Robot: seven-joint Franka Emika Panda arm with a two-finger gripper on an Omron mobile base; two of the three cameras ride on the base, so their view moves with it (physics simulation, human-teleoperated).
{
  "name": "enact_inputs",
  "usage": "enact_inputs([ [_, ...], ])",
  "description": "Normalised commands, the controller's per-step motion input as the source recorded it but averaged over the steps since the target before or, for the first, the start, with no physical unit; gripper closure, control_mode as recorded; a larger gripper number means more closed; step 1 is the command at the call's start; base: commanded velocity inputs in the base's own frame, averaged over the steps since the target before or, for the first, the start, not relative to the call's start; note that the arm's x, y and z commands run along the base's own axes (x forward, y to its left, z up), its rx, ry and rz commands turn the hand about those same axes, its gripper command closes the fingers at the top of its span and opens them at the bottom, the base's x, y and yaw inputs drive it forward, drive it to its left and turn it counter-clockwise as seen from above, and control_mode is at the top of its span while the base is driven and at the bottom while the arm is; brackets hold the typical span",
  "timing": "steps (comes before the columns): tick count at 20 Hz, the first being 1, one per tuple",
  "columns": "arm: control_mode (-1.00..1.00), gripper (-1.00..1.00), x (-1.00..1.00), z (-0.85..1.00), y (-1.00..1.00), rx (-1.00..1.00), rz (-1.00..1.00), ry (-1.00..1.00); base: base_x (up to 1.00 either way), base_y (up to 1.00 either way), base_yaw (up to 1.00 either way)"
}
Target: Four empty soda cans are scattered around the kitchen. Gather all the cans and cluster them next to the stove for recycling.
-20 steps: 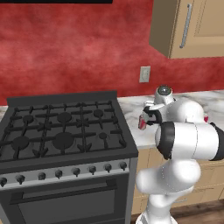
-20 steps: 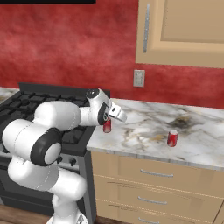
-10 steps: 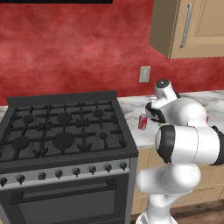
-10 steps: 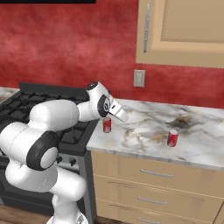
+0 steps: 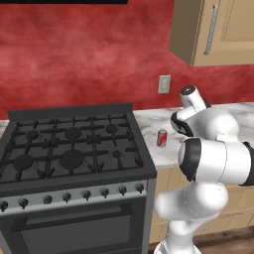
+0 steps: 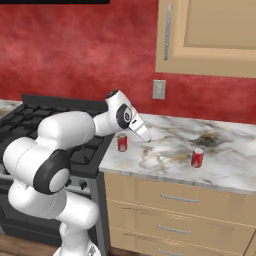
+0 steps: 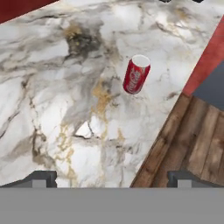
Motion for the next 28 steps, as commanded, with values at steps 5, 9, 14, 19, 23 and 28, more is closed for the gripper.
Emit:
enact_inputs([
  [5,-1.0,-1.0,-0.16,0.04,-0.33,0.05,-0.14,0.0,0.0,0.0,0.0],
  [9,-1.0,-1.0,-0.15,0.08,-0.3,0.09,-0.15,0.0,0.0,0.0,0.0],
  [14,-1.0,-1.0,-0.06,0.05,-0.34,0.05,-0.13,0.0,0.0,0.0,0.0],
  [19,-1.0,-1.0,0.0,0.0,-0.36,0.0,-0.05,0.0,0.0,0.0,0.0],
  [23,-1.0,-1.0,0.02,0.0,-0.38,0.0,-0.01,0.01,0.0,0.0,0.0],
  [28,-1.0,-1.0,0.0,0.0,-0.38,0.0,0.0,0.0,0.0,0.0,0.0],
])
